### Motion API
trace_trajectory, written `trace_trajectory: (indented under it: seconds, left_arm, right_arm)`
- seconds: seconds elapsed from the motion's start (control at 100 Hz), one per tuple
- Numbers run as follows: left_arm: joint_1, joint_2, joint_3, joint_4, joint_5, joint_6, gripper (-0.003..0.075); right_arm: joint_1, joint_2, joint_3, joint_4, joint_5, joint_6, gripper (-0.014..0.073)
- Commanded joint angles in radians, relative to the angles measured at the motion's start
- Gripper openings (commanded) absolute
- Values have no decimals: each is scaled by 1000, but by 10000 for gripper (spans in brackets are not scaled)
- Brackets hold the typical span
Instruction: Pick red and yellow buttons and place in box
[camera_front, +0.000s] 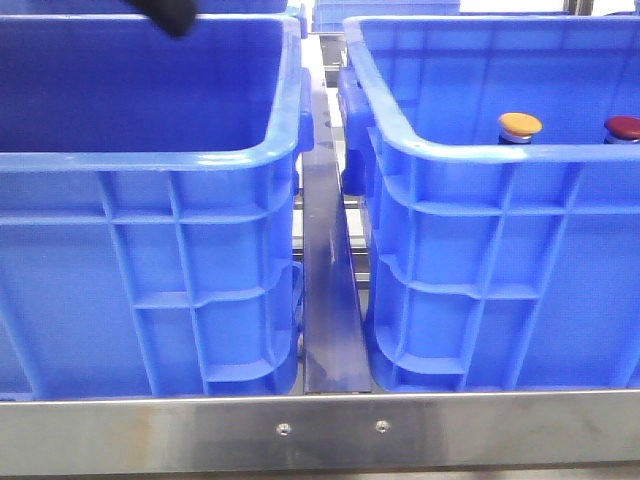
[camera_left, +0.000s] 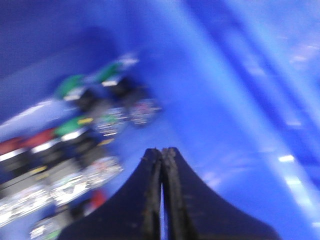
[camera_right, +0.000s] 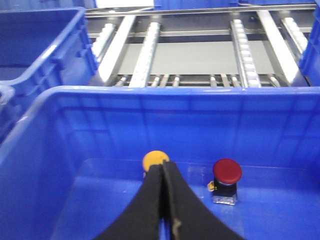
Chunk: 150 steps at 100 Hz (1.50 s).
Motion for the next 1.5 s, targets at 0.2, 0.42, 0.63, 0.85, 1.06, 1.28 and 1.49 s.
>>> trace_trajectory:
  seconds: [0.2,0.42,0.63,0.85,1.06,1.28,1.49]
  left_arm:
    - [117,-232,137,30,-161,-19,-20]
    - [225,-446,319,35,-256,-19,-20]
    - [310,-673,507,50,-376,-19,-20]
    - [339,-908,686,55,-467,-19,-20]
    - [339,-1089,824,55,-516,-19,-20]
    - [339,-1211,899,62,-516,-19,-20]
    - [339,-1241,914,73,-506,-19,-20]
  right_arm:
    - [-5,-165,44,-6,40,-2,-102]
    - [-5,-256,96,-6,115,-2,-102]
    - [-5,-370,167,-6,106,-2,-102]
    - [-5,-495,231,-6,104,-2,-102]
    - [-5,-609,291,-6,111,-2,-102]
    - [-5,-704,319,-6,127,-2,-102]
    - [-5,-711,319,-6,125,-2,-102]
